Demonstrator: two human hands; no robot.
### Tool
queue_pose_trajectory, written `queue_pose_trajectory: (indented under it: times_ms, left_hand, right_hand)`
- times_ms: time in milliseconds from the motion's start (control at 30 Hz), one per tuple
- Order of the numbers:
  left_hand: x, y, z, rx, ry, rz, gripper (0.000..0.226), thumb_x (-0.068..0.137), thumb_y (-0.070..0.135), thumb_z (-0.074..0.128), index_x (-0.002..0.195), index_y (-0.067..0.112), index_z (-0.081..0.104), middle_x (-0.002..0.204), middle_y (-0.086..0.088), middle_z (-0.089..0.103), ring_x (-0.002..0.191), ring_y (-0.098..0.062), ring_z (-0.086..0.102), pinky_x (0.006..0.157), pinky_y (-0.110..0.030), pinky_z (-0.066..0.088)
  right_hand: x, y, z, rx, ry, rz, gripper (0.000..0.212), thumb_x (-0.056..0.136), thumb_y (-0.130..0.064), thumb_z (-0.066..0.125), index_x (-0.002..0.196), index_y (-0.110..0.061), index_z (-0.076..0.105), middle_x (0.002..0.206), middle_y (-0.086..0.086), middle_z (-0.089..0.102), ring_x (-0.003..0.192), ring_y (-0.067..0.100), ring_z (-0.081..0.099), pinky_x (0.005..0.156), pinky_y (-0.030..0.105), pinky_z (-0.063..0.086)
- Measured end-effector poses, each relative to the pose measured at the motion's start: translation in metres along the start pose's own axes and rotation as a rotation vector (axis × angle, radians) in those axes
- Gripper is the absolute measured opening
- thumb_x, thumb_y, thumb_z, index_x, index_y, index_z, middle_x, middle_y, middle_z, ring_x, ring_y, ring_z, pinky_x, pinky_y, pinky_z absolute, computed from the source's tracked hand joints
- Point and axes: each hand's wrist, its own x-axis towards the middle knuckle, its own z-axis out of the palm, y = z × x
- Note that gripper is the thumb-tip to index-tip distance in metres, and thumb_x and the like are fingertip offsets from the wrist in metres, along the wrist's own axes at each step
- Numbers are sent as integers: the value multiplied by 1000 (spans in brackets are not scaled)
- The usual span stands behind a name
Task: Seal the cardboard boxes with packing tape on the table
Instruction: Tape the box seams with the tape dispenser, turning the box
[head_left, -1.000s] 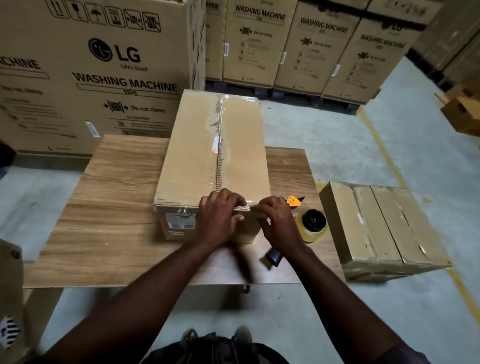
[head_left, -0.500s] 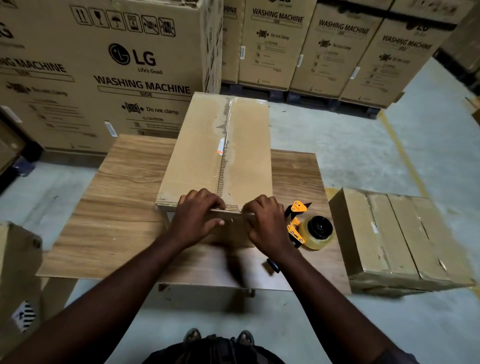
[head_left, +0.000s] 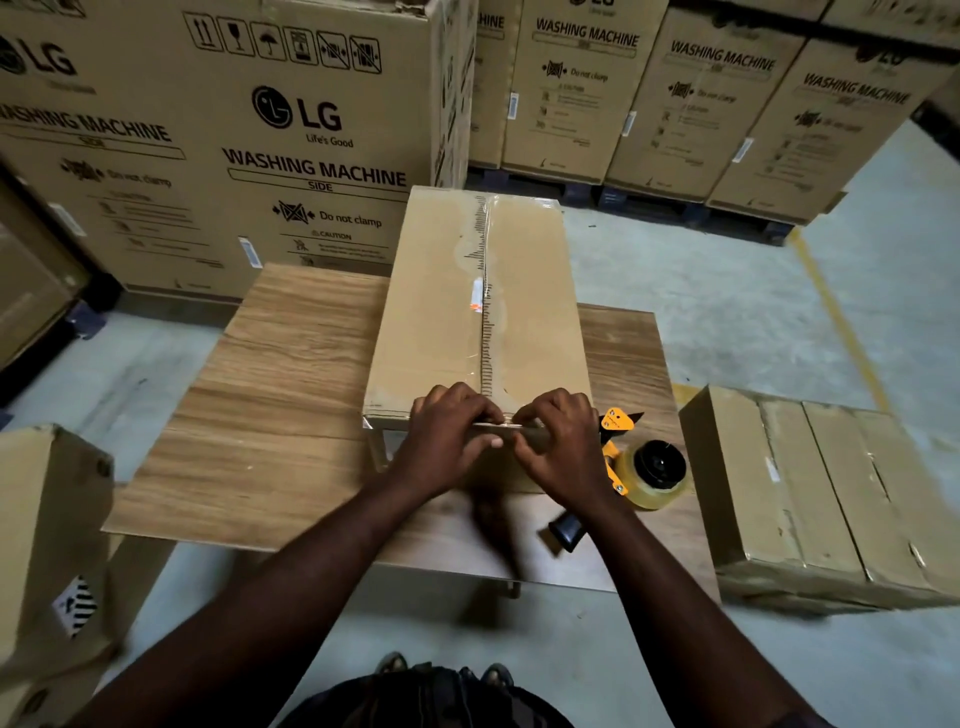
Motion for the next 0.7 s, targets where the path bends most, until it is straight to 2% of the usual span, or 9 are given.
queue_pose_trajectory:
  times_ms: [67,200,300,333,400,467,500,600,700]
  left_hand:
    - [0,-3,-3,-18,-4,3,19,84,29,69,102,34,68,101,8,61,99,-21,54,85,-40,42]
    - [-15,-25,-17,90,43,20,45,77,6,74,113,34,67,108,9,59,101,-18,50,83,-39,42]
    - [-29,-41,-30,97,50,78,58,74,-3,73,122,29,65,113,7,57,104,-18,49,87,-32,38]
    - [-32,-42,-34,112,39,88,55,76,2,75,123,29,65,115,7,57,106,-17,49,86,-30,34]
    - [-30,-42,-38,164,52,71,41,82,25,76,120,33,66,114,11,58,107,-15,48,83,-29,26]
    - [-26,-44,-40,174,83,33,26,87,46,62,111,37,68,107,14,59,104,-14,50,80,-33,27]
    - [-23,-45,-40,169,86,15,26,88,50,56,107,37,69,104,15,59,102,-15,51,80,-35,30]
    - [-18,-51,-41,163,67,5,26,88,49,51,103,37,69,102,15,59,100,-15,51,79,-35,31]
    - [-20,-55,-41,164,44,27,22,86,38,66,108,38,67,106,16,57,102,-15,48,81,-36,32]
  right_hand:
    - [1,-4,0,-10,-12,17,21,75,-37,67,92,-26,66,97,-6,56,93,22,51,79,44,43]
    - [7,-20,8,-87,-2,121,37,76,-64,68,86,-29,65,95,-8,58,93,20,49,75,35,31]
    - [7,-23,10,-120,9,152,32,74,-55,77,86,-29,62,95,-7,57,93,22,49,74,33,27]
    - [6,-23,9,-131,1,142,31,73,-50,80,88,-29,62,97,-6,56,94,23,50,74,34,28]
    - [6,-26,8,-144,-22,125,33,72,-44,82,93,-28,62,100,-4,56,96,24,50,75,36,31]
    - [11,-35,9,-111,-39,104,32,75,-45,79,96,-28,62,101,-4,58,97,23,49,76,37,34]
    - [14,-40,10,-84,-53,91,31,78,-46,77,97,-27,62,100,-4,59,98,22,49,77,37,35]
    - [17,-49,18,-88,-93,48,24,83,-46,71,96,-28,63,99,-5,59,98,22,51,78,38,36]
    - [10,-45,21,-144,-82,16,23,82,-40,72,99,-27,64,102,-3,57,97,24,51,77,38,36]
